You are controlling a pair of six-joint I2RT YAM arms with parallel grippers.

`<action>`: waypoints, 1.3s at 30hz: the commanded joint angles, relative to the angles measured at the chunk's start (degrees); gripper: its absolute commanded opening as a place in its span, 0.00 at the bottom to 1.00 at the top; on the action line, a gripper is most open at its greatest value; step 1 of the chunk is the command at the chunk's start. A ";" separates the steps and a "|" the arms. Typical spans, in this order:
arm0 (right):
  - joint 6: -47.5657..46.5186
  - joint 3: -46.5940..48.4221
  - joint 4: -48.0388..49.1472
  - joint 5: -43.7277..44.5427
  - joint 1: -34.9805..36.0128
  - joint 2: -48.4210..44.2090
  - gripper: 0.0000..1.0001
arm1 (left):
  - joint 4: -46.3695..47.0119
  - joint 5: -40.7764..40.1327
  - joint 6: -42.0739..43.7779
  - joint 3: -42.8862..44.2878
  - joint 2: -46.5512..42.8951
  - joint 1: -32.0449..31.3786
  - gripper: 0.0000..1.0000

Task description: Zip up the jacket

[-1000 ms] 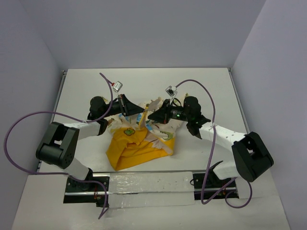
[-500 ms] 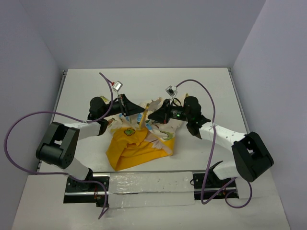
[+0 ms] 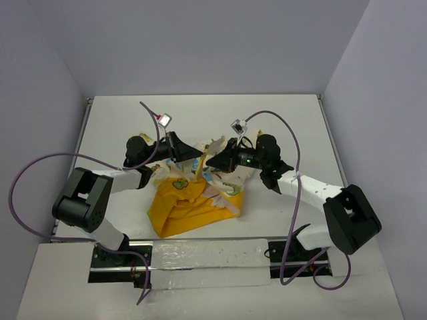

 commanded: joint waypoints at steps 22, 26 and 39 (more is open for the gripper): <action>-1.26 -1.04 4.09 3.19 -2.87 -5.10 0.00 | 4.87 4.64 0.03 -0.31 -0.03 -2.17 0.00; -1.29 -0.86 4.30 3.04 -3.32 -5.28 0.00 | 5.07 4.94 -0.06 -0.37 0.30 -2.50 0.00; -1.82 -0.60 4.22 1.47 -3.85 -7.38 0.00 | 3.68 5.21 0.82 -0.02 0.91 -3.37 0.00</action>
